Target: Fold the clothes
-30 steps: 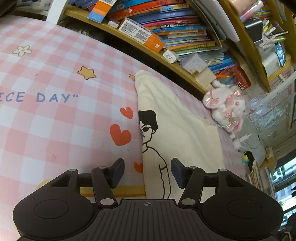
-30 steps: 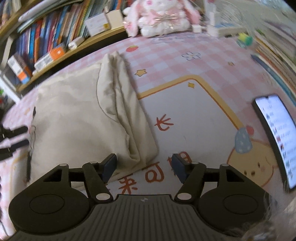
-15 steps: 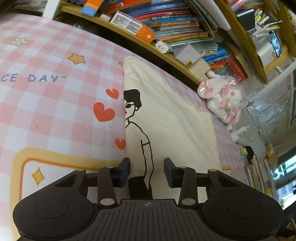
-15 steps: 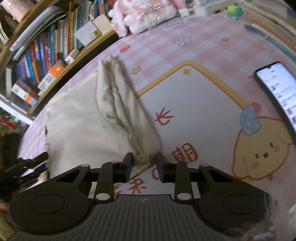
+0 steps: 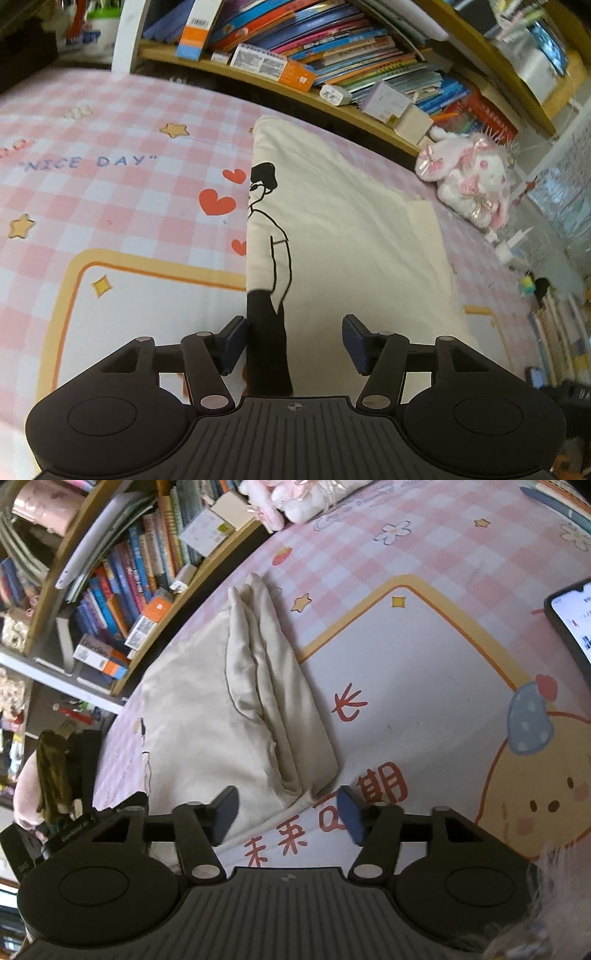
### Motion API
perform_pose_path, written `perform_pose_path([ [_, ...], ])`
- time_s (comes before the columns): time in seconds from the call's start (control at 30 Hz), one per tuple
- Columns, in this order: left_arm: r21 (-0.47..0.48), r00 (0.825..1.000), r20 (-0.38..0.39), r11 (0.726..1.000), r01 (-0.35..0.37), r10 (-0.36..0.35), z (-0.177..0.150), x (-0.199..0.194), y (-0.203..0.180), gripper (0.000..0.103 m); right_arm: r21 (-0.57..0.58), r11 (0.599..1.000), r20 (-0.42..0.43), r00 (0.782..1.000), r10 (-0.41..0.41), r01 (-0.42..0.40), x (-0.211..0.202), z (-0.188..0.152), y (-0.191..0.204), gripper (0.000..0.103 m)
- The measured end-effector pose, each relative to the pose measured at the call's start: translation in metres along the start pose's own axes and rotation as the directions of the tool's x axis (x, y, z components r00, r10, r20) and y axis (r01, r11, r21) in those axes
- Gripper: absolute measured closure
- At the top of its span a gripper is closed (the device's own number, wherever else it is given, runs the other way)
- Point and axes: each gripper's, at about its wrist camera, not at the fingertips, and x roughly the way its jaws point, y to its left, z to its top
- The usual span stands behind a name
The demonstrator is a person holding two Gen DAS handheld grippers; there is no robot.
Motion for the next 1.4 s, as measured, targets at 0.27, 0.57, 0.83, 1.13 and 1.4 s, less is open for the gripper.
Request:
perform_pose_path([
  [0.27, 0.074, 0.991, 0.053, 0.990, -0.124, 0.120, -0.032, -0.028, -0.023, 0.028, -0.039, 0.997, -0.013, 0.998, 0.062, -0.062, -0.005, -0.003, -0.005, 0.013],
  [0.57, 0.135, 0.960, 0.108, 0.953, -0.272, 0.258, -0.063, -0.046, -0.046, 0.026, -0.023, 0.995, -0.041, 0.995, 0.091, -0.092, -0.011, -0.006, -0.011, 0.000],
  [0.83, 0.299, 0.952, 0.213, 0.913, -0.279, 0.221, -0.079, -0.060, -0.078, 0.026, 0.032, 0.988, -0.053, 0.986, 0.156, -0.154, -0.013, -0.001, -0.023, 0.000],
  [1.13, 0.375, 0.957, 0.216, 0.889, -0.264, 0.193, -0.082, -0.058, -0.092, 0.025, 0.079, 0.982, -0.063, 0.982, 0.177, -0.172, -0.001, 0.011, -0.023, 0.001],
  [1.4, 0.523, 0.976, 0.165, 0.827, -0.207, 0.141, -0.081, -0.042, -0.106, 0.025, 0.108, 0.983, -0.081, 0.984, 0.157, -0.148, 0.019, 0.024, -0.016, 0.054],
])
